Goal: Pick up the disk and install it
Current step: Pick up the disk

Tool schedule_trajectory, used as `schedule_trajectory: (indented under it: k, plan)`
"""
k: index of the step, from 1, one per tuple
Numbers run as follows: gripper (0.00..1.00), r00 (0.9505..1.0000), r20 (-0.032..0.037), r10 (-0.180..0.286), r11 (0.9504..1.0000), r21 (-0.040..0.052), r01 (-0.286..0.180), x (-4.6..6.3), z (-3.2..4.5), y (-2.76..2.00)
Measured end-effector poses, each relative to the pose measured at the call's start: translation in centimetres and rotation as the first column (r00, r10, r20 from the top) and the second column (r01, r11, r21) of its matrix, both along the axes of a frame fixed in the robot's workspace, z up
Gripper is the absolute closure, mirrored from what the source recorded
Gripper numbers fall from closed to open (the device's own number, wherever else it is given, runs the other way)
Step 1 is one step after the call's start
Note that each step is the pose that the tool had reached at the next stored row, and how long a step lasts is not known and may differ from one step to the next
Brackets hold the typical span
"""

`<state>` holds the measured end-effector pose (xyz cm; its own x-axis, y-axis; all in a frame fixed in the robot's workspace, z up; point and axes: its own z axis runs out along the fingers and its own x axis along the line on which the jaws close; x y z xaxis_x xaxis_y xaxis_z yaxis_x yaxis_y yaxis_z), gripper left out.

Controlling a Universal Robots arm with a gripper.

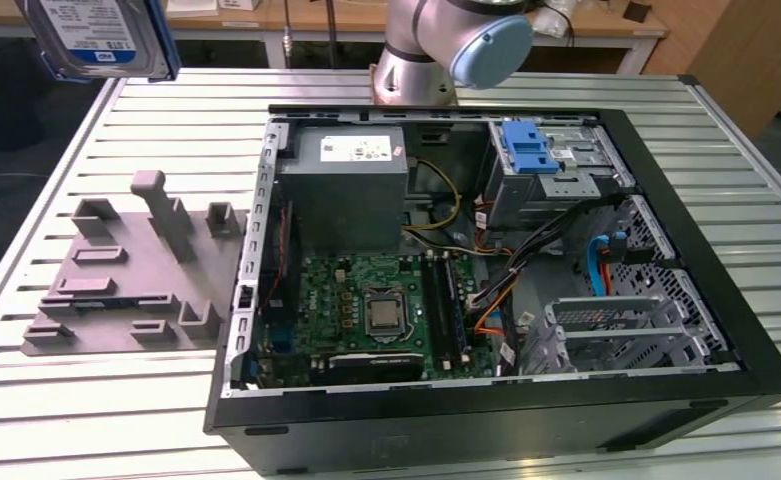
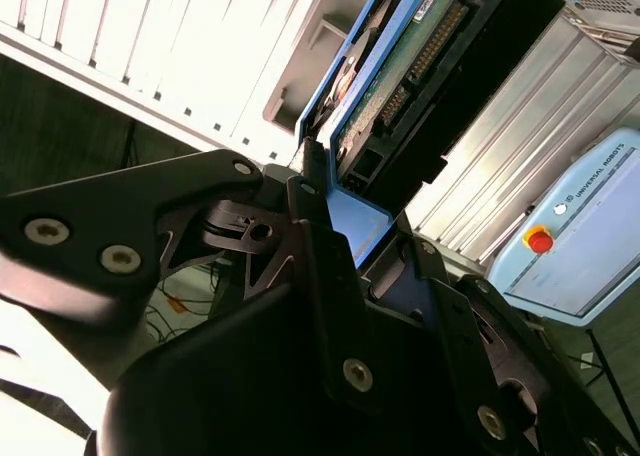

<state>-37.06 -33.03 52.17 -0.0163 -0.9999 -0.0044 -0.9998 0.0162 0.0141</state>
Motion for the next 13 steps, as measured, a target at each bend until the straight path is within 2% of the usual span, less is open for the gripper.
schedule_trajectory:
  k: [13]
  plan:
    - [0.64,1.0,0.0,0.0,1.0,0.0,0.0,1.4,0.0,0.0]
